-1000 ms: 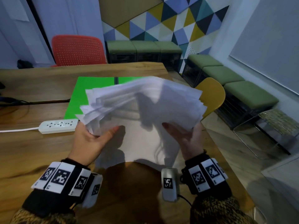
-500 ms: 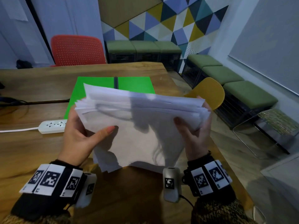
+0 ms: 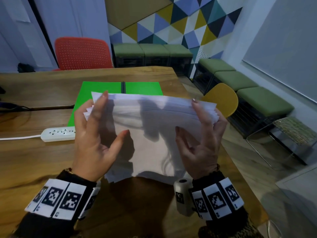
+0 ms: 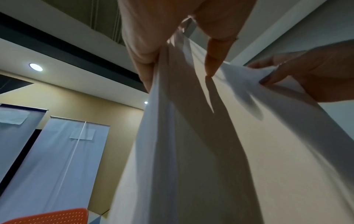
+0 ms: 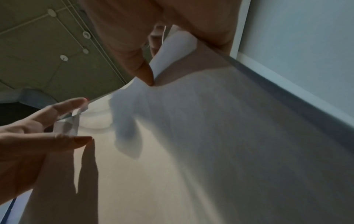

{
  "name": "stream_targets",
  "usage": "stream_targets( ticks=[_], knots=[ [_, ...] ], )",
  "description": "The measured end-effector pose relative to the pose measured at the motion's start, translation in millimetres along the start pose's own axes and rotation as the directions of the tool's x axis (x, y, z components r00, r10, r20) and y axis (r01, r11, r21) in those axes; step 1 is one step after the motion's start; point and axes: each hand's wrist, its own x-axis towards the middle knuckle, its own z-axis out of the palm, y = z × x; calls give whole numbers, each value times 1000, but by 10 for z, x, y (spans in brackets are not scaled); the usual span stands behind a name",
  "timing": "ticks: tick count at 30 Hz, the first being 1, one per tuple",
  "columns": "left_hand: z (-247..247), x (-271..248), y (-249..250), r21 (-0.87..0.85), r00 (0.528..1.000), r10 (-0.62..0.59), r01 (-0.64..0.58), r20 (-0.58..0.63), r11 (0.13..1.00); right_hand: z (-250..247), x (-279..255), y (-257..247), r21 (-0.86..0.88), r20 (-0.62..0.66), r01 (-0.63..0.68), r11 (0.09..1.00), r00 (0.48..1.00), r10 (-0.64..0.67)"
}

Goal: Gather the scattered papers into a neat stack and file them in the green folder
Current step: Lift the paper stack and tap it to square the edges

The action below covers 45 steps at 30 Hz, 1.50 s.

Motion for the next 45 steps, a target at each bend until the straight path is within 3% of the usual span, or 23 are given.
stream_targets(
  ticks=[3,8,14,18,23,27,29,30,32,34,40,45],
  knots=[
    [-27,28,21,52,1000,14,-13,-19,999,-27,-3,18,-10,14,-6,1000,1000,6],
    [-77,47,85,-15,999,10,-11,-53,1000,-40,7,-25,10,9,29,1000,1000,-30],
    [-109,99,129,104,997,-71,66,41,992,-76,9,-55,26,20,4,1000,1000,-4],
    [-138,108,135,64,999,-36,36,5,997,-91,22,-54,27,18,-29,999,999,28],
    [-108,126,124,-5,993,-74,74,90,997,-74,49,-43,-7,46,-24,1000,999,24],
    [-115,128,103,-98,988,-148,152,48,984,-92,21,-2,295,103,-201,934,979,178],
    [-103,70,-2,-243,978,-201,209,57,947,-86,-38,132,434,204,-363,824,931,303],
    [-108,45,-59,-355,956,-270,292,111,888,-71,-71,225,467,280,-455,758,889,361],
    [-113,-17,-155,-456,842,-457,539,286,708,-29,-136,389,429,411,-575,697,811,416],
    [-55,-110,-217,-417,766,-514,642,387,643,26,-186,453,363,448,-588,723,790,418],
    [62,-104,-187,-429,831,-519,551,202,715,39,-155,351,449,369,-447,774,881,295],
    [-81,-113,-251,-512,815,-499,575,295,638,-82,-199,463,508,441,-541,670,832,337]
  ],
)
